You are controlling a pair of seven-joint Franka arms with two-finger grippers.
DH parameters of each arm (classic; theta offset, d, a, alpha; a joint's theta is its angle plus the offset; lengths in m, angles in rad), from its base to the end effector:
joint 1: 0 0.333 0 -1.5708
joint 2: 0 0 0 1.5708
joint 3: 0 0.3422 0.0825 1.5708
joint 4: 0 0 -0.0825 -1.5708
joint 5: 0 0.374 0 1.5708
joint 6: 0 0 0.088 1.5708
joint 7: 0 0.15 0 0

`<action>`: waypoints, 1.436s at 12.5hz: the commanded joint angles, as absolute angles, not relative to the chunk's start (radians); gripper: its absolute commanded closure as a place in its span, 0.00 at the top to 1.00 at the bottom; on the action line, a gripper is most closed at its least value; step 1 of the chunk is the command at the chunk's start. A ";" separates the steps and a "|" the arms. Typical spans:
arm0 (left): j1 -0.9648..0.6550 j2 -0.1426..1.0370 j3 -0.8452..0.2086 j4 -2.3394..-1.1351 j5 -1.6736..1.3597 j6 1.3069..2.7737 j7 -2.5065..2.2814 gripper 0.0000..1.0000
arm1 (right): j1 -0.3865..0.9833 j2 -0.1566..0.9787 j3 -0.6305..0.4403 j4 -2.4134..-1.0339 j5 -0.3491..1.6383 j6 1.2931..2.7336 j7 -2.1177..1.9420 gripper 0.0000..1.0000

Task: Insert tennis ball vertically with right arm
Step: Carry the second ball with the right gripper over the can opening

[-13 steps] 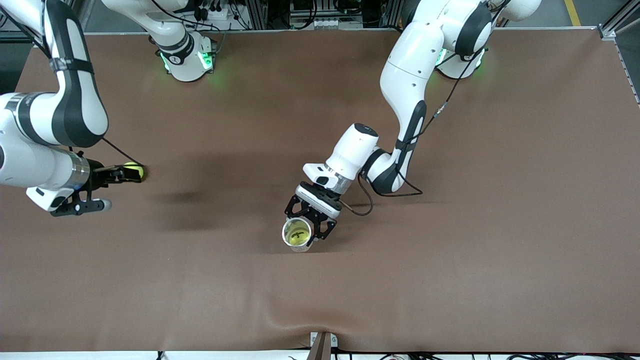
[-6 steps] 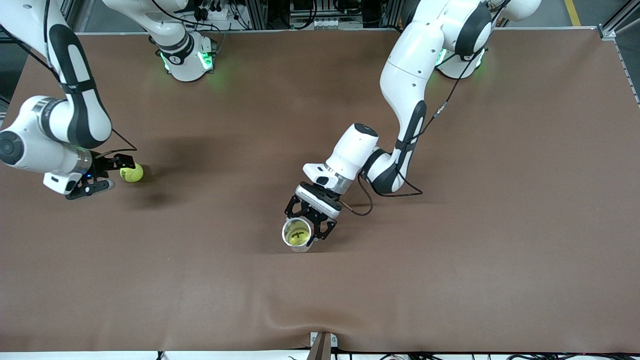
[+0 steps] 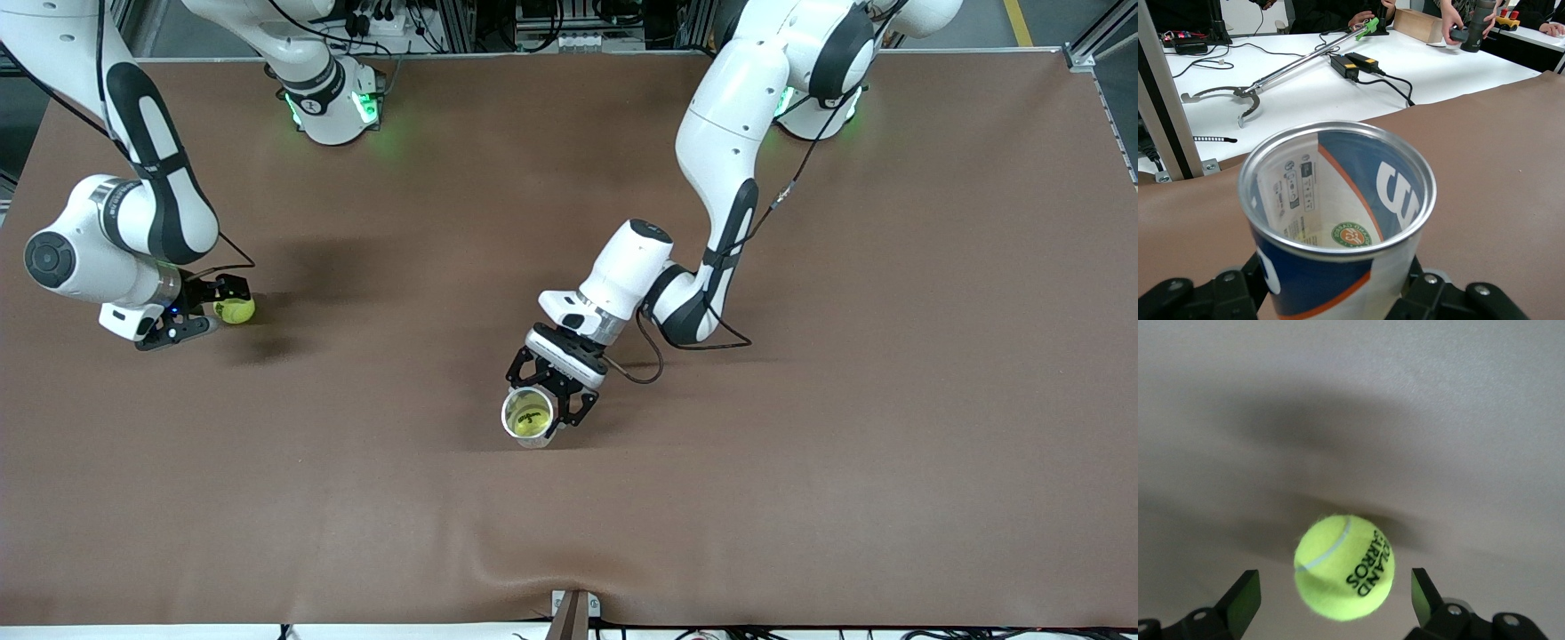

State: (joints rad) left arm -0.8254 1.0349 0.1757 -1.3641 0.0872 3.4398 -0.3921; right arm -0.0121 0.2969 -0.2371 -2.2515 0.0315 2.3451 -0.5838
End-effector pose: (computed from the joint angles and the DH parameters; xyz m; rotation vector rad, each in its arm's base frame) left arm 0.6153 -0.5487 0.2220 2.3344 -0.6311 1.2810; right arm 0.4971 -0.1283 0.2117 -3.0550 -0.4831 0.3065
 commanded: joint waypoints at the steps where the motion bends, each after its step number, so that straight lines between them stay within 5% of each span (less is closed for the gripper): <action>1: -0.835 1.065 0.192 -1.325 0.067 3.455 -0.391 0.77 | -0.035 0.330 -0.236 -2.269 0.020 2.419 -0.630 1.00; 5: -0.834 1.065 0.192 -1.325 0.067 3.455 -0.391 0.77 | -0.046 0.371 -0.236 -2.267 0.037 2.427 -0.624 1.00; 6: -0.834 1.065 0.192 -1.325 0.067 3.455 -0.391 0.77 | -0.046 0.373 -0.236 -2.267 0.037 2.427 -0.624 0.89; 8: -0.836 1.065 0.192 -1.325 0.068 3.455 -0.391 0.77 | -0.046 0.365 -0.236 -2.250 0.038 2.404 -0.615 0.39; 10: -0.834 1.065 0.192 -1.325 0.067 3.455 -0.391 0.77 | -0.044 0.353 -0.233 -2.162 0.041 2.286 -0.615 0.08; 13: -0.834 1.065 0.192 -1.325 0.067 3.455 -0.391 0.77 | -0.002 0.350 -0.221 -1.946 0.132 2.054 -0.595 0.02; 18: -0.834 1.065 0.192 -1.325 0.069 3.455 -0.391 0.77 | 0.090 0.350 -0.076 -1.711 0.271 1.974 -0.031 0.01</action>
State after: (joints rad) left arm -0.8253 1.0358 0.1760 -1.3627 0.0872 3.4398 -0.3921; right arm 0.0569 0.3440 -0.1383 -1.7837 0.2392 1.9989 -0.2692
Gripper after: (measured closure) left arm 0.229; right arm 0.317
